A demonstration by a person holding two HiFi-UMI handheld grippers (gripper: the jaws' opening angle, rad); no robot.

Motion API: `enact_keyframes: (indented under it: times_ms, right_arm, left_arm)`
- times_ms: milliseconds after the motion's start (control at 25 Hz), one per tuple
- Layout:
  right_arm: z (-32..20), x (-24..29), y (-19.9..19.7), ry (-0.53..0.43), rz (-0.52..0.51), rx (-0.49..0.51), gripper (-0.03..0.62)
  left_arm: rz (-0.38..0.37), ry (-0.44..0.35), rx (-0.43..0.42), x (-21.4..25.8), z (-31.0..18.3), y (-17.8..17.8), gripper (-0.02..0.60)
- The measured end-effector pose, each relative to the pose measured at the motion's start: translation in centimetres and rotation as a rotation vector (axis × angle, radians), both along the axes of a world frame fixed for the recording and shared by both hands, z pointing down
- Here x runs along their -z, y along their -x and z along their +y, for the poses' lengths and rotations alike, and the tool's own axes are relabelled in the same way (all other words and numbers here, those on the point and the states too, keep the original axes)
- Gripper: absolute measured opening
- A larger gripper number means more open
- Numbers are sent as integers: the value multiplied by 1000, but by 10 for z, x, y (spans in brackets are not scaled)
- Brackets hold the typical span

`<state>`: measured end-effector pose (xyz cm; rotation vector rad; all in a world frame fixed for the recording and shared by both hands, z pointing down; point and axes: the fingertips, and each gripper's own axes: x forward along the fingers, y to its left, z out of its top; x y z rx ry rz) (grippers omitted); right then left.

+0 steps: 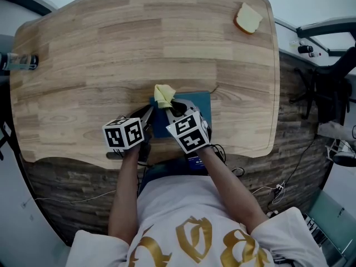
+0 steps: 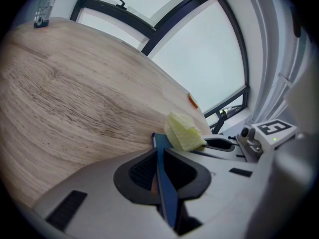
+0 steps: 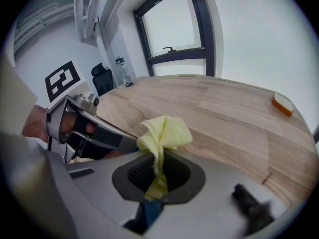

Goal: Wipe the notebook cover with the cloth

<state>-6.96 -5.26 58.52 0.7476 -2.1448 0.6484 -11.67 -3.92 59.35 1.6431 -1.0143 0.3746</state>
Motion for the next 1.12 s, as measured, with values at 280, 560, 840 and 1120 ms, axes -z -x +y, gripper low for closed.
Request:
enact_keyframes:
  times_ms: [280,560,840,1120]
  right_arm:
    - [6,1,7,4,3,30,38]
    - [14,1,10,12,7,54,38]
    - [22,1,12,22,6,67,38]
    - [30,0,14,43,2,77,38]
  left_arm:
    - [0,-1,-1,0,0,0,51]
    - [1,0,-1,0,0,1,51]
    - [-4,-4,-5,0,0,0,51]
    - [-8,-6,-4,0,0,1,51]
